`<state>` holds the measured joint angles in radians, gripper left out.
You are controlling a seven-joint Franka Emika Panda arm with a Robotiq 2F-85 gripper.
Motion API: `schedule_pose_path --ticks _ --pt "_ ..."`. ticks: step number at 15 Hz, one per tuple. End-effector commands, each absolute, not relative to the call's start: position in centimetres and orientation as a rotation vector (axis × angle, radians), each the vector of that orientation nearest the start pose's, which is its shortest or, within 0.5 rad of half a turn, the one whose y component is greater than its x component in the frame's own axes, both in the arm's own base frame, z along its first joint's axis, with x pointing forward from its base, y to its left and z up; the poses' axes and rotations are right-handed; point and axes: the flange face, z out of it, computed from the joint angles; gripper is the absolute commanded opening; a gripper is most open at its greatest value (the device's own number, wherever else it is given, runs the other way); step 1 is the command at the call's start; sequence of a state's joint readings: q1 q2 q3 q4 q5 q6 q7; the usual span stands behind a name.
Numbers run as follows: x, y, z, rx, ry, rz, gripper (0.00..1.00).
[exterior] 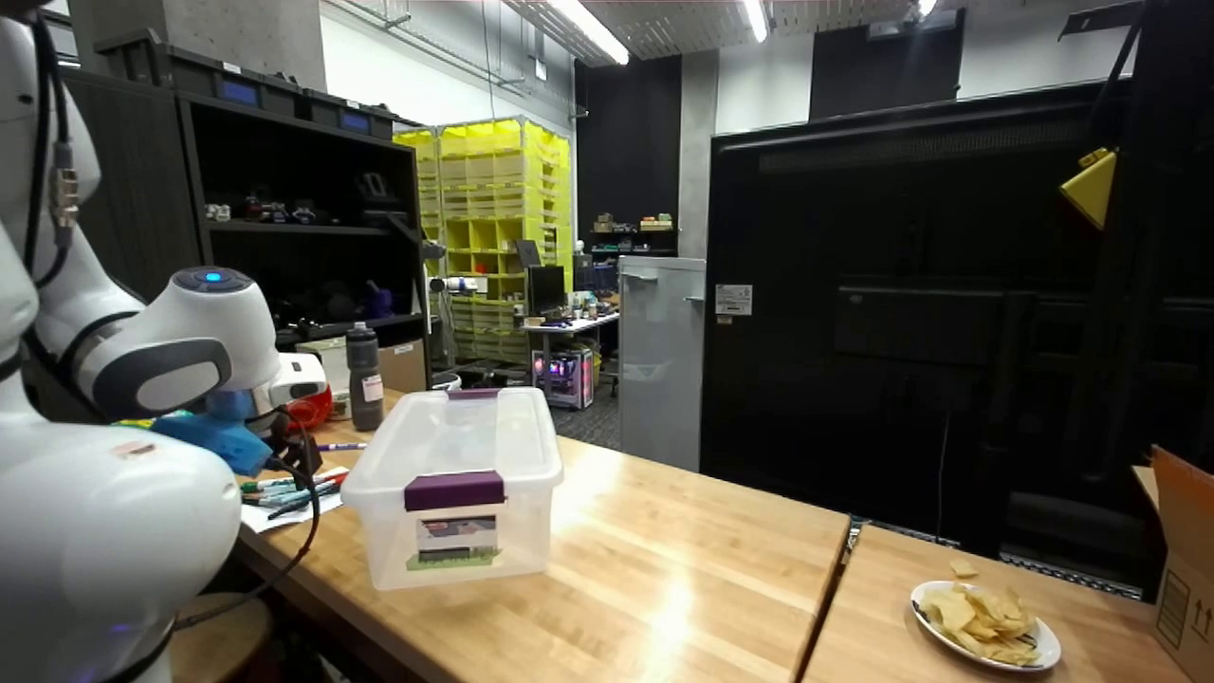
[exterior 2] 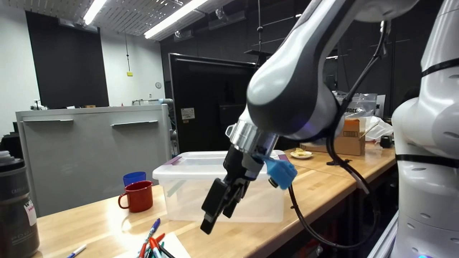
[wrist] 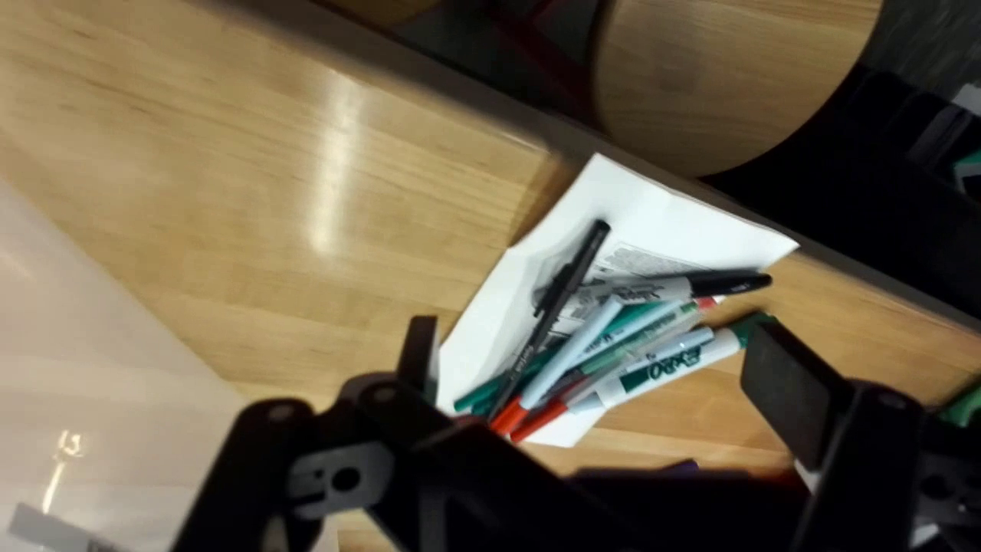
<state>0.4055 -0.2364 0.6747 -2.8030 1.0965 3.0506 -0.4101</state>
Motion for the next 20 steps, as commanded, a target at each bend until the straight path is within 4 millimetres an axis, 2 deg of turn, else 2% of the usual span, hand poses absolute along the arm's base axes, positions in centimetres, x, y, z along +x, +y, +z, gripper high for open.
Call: schedule_pose_path --ticks 1,4,11,12,14,20 --pt "22.6 28.4 24.6 -2.783 -0.703 -0.546 1.0" --pt "19.9 28.7 23.5 -2.799 -0.794 -0.567 1.0" --pt "13.3 31.7 22.2 -2.744 -0.973 -0.556 1.0" --pt "13.5 31.5 22.9 -2.731 -0.983 -0.55 1.0" --pt "12.9 31.3 22.0 -2.755 -0.96 -0.505 1.0" --pt "13.3 31.9 22.3 -2.739 -0.956 -0.513 1.0"
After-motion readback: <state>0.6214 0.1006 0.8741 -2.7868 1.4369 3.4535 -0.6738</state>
